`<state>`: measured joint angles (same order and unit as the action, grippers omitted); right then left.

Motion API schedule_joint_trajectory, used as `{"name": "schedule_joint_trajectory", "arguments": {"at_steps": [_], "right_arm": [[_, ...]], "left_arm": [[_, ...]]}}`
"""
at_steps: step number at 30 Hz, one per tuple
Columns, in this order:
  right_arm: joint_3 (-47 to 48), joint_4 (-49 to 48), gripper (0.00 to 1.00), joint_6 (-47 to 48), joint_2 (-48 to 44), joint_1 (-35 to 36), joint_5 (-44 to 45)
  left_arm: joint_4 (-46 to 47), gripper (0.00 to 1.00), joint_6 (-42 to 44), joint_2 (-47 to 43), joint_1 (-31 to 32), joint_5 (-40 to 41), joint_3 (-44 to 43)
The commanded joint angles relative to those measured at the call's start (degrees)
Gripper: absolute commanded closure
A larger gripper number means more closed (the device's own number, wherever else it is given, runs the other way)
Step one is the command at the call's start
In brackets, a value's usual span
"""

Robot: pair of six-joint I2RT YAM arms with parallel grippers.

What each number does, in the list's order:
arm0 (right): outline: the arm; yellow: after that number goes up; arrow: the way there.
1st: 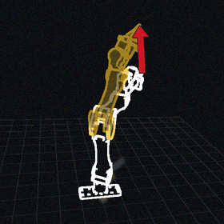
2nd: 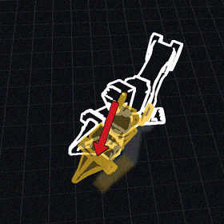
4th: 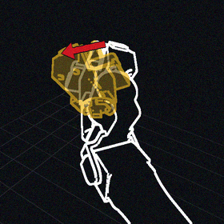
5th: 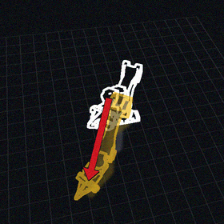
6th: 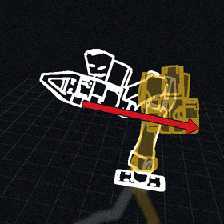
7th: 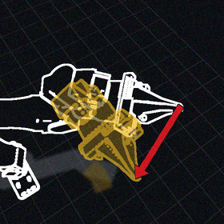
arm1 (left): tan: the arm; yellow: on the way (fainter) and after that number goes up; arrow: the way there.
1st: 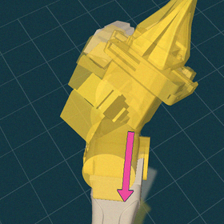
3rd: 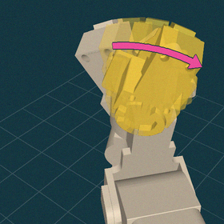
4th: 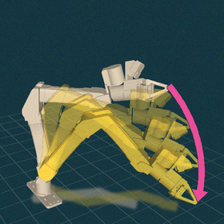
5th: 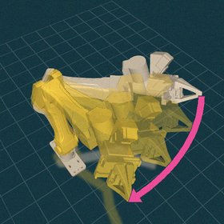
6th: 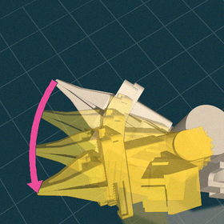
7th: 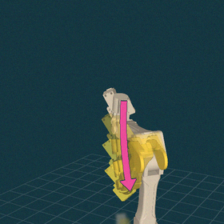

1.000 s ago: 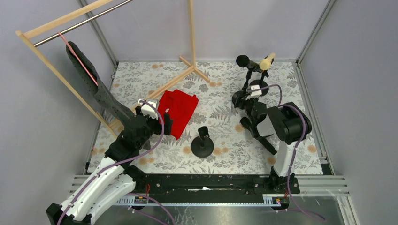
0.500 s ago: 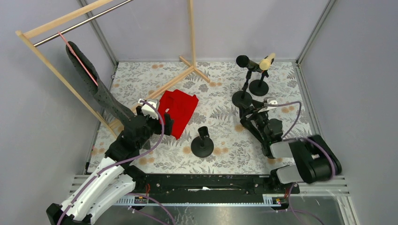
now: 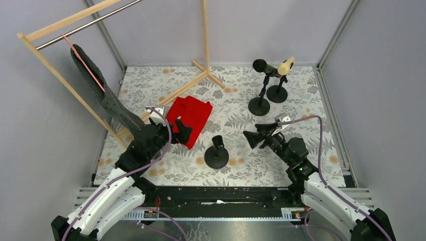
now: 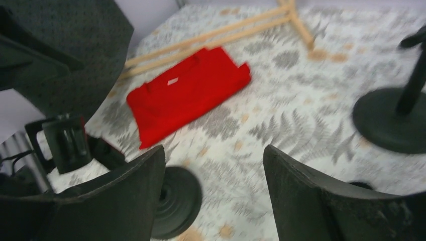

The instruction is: Attach the microphones to the stand

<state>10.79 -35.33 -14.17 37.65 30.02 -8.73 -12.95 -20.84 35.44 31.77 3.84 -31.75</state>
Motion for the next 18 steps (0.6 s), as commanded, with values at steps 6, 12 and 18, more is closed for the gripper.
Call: {"name": "schedule_joint_trajectory", "arguments": {"at_steps": [6, 12, 18], "right_arm": [[5.72, 10.85, 0.31, -7.91, 10.41, 10.09, 7.26], [1.61, -6.66, 0.35, -1.89, 20.06, 15.31, -1.51], [-2.56, -33.57, 0.32, 0.69, 33.73, 16.31, -10.49]], "left_arm": [[3.99, 0.05, -16.91, -6.87, 7.65, 5.94, 11.00], [4.41, 0.06, -20.48, -6.30, 21.39, 17.26, 14.13], [6.67, 0.05, -20.18, -3.48, 26.96, 22.47, 12.73]]}}
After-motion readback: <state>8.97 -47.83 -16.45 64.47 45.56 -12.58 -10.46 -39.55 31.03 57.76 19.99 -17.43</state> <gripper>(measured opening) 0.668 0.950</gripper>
